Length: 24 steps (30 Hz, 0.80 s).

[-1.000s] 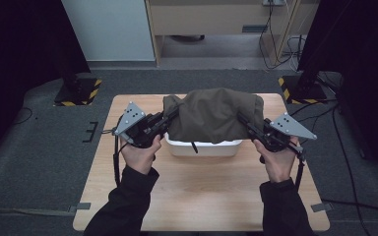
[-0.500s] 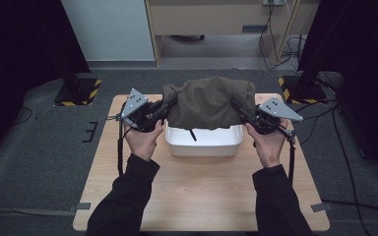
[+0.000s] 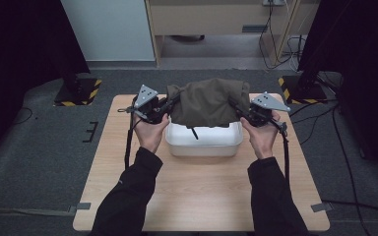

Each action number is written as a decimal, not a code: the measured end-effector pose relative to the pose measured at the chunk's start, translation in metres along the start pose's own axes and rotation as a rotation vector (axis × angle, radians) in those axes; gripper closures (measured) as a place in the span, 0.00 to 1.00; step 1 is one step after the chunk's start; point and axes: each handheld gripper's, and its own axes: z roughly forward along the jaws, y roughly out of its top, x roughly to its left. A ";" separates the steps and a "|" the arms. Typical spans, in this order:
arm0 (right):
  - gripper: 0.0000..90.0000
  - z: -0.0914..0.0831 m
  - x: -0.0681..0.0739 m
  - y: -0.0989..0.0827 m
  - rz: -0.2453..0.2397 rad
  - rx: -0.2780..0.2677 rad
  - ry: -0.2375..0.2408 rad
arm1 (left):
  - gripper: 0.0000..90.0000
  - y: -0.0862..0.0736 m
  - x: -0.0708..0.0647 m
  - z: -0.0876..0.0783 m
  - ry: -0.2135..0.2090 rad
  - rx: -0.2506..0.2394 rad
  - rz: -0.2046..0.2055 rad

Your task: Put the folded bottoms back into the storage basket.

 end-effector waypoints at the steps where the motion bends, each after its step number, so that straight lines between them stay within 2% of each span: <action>1: 0.87 0.002 0.000 -0.001 0.002 0.007 -0.001 | 0.93 -0.002 0.001 0.001 0.003 0.001 -0.004; 12: 0.86 0.022 0.001 -0.017 0.012 0.094 -0.019 | 0.93 -0.025 0.019 0.014 0.033 0.072 -0.028; 14: 0.86 0.027 0.003 -0.022 0.014 0.114 -0.019 | 0.93 -0.029 0.022 0.017 0.040 0.090 -0.034; 16: 0.86 0.033 0.002 -0.032 0.038 0.132 -0.022 | 0.93 -0.033 0.025 0.020 0.047 0.104 -0.034; 24: 0.86 0.044 -0.002 -0.052 0.058 0.192 -0.035 | 0.93 -0.054 0.032 0.038 0.065 0.185 -0.037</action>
